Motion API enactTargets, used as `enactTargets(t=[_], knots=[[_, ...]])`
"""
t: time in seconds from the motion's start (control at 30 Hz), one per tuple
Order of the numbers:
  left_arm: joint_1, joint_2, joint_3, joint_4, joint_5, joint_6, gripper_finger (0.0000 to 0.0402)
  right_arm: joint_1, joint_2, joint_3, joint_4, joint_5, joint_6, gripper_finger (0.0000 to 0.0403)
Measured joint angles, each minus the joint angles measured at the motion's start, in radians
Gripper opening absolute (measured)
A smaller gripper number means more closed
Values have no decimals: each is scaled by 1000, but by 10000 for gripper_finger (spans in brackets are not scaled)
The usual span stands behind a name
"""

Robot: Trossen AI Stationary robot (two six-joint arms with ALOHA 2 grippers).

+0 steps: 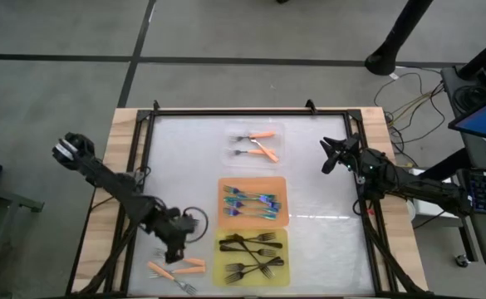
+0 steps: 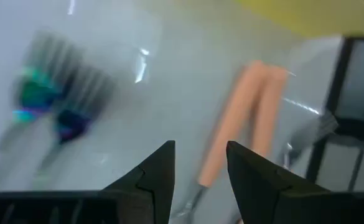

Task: Sort silverware by color (type)
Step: Put the orange fork into the white bin

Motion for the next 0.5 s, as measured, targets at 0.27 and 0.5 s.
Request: enactTargets(t=[0.27, 0.5], knots=[[-116, 97, -3, 81, 3, -12, 125, 0, 0, 0, 0, 0, 0, 84], [-121, 161, -3, 97, 2, 11, 125, 0, 0, 0, 0, 0, 0, 84]])
